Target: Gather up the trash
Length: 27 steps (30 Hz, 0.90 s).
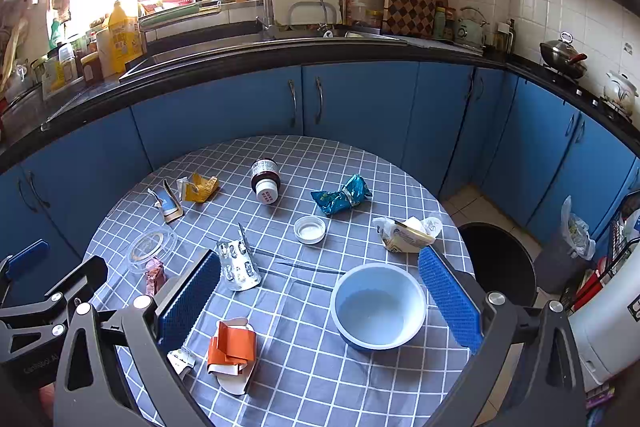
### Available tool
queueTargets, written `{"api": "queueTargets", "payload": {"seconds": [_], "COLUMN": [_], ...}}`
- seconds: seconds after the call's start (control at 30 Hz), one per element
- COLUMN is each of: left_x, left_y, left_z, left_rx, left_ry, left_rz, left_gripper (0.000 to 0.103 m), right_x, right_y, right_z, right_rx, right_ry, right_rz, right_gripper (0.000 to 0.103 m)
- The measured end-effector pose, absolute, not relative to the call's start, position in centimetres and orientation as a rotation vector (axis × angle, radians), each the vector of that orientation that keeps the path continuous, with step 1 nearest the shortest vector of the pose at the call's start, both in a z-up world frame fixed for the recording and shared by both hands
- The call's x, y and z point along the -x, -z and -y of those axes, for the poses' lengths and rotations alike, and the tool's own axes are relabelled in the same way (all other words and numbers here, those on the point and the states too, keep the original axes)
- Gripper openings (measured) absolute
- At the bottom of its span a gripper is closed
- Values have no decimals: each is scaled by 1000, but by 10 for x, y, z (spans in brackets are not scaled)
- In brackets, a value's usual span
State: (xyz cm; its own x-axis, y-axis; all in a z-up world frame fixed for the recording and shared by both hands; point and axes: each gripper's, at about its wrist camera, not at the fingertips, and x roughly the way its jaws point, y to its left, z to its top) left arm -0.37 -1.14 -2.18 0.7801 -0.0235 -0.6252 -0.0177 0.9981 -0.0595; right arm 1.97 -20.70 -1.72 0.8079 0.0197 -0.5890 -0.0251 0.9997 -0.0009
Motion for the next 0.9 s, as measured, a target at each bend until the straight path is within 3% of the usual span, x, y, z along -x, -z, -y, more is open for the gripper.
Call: {"api": "queueTargets", "payload": {"seconds": [0.9], "left_x": [-4], "left_y": [36], "left_z": [-10], "left_rx": [119], "left_ry": [9], "left_rz": [-679], "left_gripper": [100], "right_x": [-29], "right_y": [41], "right_z": [216], "right_rx": [-35], "right_ry": [-43], "right_rz": [-655], "right_gripper": [96]}}
